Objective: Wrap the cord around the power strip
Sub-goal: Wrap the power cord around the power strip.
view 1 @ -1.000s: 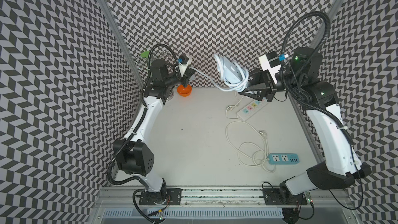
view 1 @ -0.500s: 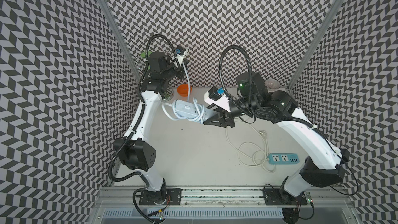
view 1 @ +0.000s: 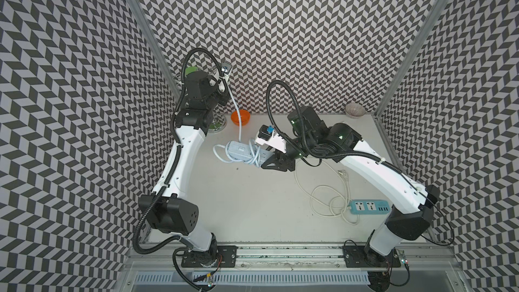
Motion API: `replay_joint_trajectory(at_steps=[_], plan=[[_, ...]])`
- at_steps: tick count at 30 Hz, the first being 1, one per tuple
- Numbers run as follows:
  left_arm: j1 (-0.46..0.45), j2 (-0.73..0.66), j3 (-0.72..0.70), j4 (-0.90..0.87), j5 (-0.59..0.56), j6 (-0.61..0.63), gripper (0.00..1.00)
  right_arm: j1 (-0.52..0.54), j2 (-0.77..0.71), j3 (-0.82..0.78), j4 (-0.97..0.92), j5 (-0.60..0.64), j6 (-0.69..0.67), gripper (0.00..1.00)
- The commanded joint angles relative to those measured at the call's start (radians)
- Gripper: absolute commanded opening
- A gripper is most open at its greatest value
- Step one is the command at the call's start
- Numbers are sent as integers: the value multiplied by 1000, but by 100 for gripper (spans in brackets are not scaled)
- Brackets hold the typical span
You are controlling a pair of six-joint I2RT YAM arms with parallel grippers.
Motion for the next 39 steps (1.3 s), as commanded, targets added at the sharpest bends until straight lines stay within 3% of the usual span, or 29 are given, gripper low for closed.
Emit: replay_joint_trajectory(at_steps=[1, 9, 16, 23, 28, 31, 39], plan=[[-62, -44, 55, 66, -109, 52, 4, 13, 57, 22, -43, -20, 3, 0], [-311, -129, -50, 105, -283, 163, 4, -153, 183, 139, -2, -101, 56, 0], [-381, -204, -191, 138, -363, 152, 4, -310, 209, 192, 102, -223, 161, 0], [-475, -254, -324, 170, -360, 109, 4, -452, 145, 66, 458, -379, 400, 0], [-565, -254, -398, 190, -384, 89, 4, -498, 141, 47, 664, -434, 554, 0], [-610, -250, -439, 196, -394, 68, 4, -532, 128, -5, 880, -485, 697, 0], [-630, -251, -457, 159, -431, -11, 6, -572, 84, -77, 1179, -515, 879, 0]])
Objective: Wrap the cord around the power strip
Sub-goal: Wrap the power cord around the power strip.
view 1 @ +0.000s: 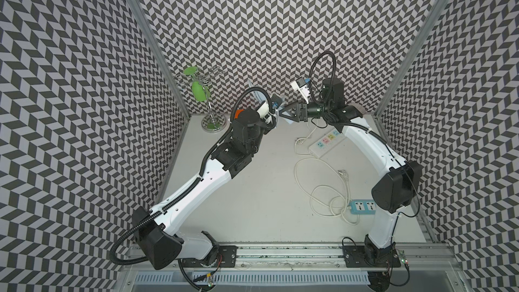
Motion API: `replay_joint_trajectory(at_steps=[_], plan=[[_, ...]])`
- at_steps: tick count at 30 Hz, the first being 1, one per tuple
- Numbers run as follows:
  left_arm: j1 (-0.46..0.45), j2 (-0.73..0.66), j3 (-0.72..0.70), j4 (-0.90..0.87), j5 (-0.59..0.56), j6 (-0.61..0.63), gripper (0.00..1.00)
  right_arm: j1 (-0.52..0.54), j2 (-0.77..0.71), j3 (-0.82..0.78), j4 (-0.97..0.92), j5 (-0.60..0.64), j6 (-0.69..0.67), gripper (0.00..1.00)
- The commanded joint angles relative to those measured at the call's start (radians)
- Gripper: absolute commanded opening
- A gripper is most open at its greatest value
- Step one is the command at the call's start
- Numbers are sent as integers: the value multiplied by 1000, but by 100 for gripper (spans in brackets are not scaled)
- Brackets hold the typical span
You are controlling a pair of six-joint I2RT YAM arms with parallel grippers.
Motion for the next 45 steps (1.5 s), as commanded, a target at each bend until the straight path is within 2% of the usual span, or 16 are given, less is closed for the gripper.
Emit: replay_joint_trajectory(at_steps=[1, 3, 5, 10, 16, 21, 26, 33, 39, 42, 44, 45], plan=[[-54, -29, -26, -149, 75, -46, 7, -70, -98, -12, 425, 88, 197, 0], [-53, -40, -50, -138, 62, -57, 8, -78, -126, -49, 487, 83, 213, 0], [-53, -53, -89, -112, 60, -63, 9, -92, -174, -126, 630, 76, 275, 0], [-52, -51, -138, -75, 78, -74, 11, -104, -218, -180, 894, -14, 391, 0], [-8, -46, -142, -50, 153, -95, 10, -104, -303, -222, 959, -105, 396, 0], [71, -77, -173, -18, 345, -125, 8, -104, -376, -256, 954, -212, 367, 0], [171, -117, -206, 2, 639, -155, 8, -103, -463, -282, 765, -305, 198, 0], [294, -93, -155, -86, 1019, -172, 9, -100, -542, -335, 619, -439, 79, 0], [328, -59, -115, -177, 1201, -106, 10, -78, -547, -357, 672, -518, 118, 0], [361, -21, -62, -270, 1329, -24, 12, -55, -550, -371, 700, -559, 139, 0], [375, 22, 0, -346, 1342, 49, 12, -44, -551, -397, 766, -565, 195, 0], [378, 53, 44, -391, 1314, 92, 12, -34, -546, -406, 791, -578, 216, 0]])
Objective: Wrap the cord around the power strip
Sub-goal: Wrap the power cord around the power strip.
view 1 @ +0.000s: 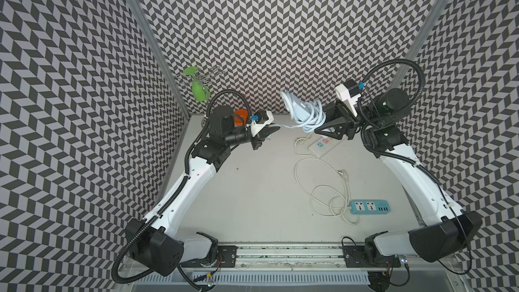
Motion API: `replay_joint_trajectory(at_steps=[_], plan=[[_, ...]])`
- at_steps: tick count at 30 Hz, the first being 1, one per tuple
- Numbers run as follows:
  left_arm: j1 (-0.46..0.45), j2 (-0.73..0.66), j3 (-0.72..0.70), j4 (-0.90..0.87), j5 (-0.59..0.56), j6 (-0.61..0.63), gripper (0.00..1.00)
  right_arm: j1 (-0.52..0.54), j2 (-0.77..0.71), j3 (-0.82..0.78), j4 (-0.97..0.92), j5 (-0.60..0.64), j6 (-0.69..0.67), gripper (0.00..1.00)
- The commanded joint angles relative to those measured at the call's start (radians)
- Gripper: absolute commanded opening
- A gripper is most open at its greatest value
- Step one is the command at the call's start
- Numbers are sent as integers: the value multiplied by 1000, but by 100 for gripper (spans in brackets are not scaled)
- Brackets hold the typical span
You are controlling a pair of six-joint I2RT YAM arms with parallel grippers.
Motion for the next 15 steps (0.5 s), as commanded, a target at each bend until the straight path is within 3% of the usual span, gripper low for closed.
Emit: replay_joint_trajectory(at_steps=[1, 6, 11, 15], plan=[[42, 101, 114, -245, -10, 150, 11, 40, -64, 2, 211, -185, 69, 0], [56, 271, 343, -424, -108, 335, 9, 80, -26, 21, 287, -189, 154, 0], [51, 321, 437, -377, -267, 407, 12, 103, -6, 8, 336, -190, 201, 0], [41, 321, 453, -258, -499, 443, 14, 118, 12, -9, 352, -188, 216, 0]])
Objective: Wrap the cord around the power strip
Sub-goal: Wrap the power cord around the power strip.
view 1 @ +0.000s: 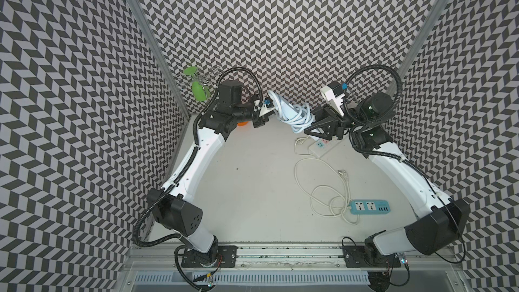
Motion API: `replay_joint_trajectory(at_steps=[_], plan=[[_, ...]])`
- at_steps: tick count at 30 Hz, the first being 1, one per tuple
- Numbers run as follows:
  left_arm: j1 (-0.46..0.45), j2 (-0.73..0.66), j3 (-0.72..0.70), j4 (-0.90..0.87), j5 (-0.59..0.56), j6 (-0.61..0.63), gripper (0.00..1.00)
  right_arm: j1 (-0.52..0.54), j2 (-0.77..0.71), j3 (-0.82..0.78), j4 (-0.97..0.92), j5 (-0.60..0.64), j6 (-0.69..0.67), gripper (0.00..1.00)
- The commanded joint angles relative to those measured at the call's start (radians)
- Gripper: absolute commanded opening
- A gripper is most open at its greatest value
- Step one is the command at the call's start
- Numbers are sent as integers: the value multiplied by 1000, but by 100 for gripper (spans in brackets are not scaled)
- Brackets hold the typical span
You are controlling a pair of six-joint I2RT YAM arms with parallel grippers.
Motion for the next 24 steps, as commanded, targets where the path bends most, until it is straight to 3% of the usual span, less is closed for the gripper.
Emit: replay_joint_trajectory(at_steps=[1, 5, 6, 8, 14, 19, 24], plan=[[26, 35, -5, 65, -374, 62, 14, 55, -46, 24, 240, -233, 27, 0], [18, 36, -20, 204, -585, 61, 16, 70, -35, 5, 254, -233, 38, 0], [17, 39, -18, 234, -617, 53, 21, 75, -34, -2, 259, -233, 43, 0], [19, 45, -10, 270, -646, 38, 26, 84, -34, -17, 283, -233, 59, 0], [19, 78, 36, 358, -738, -9, 28, 107, -34, -47, 366, -233, 132, 0], [33, 38, -3, 310, -632, -67, 31, 92, -41, -35, 365, -233, 129, 0], [115, -71, -157, 264, -283, -157, 27, 73, -49, -4, 327, -233, 100, 0]])
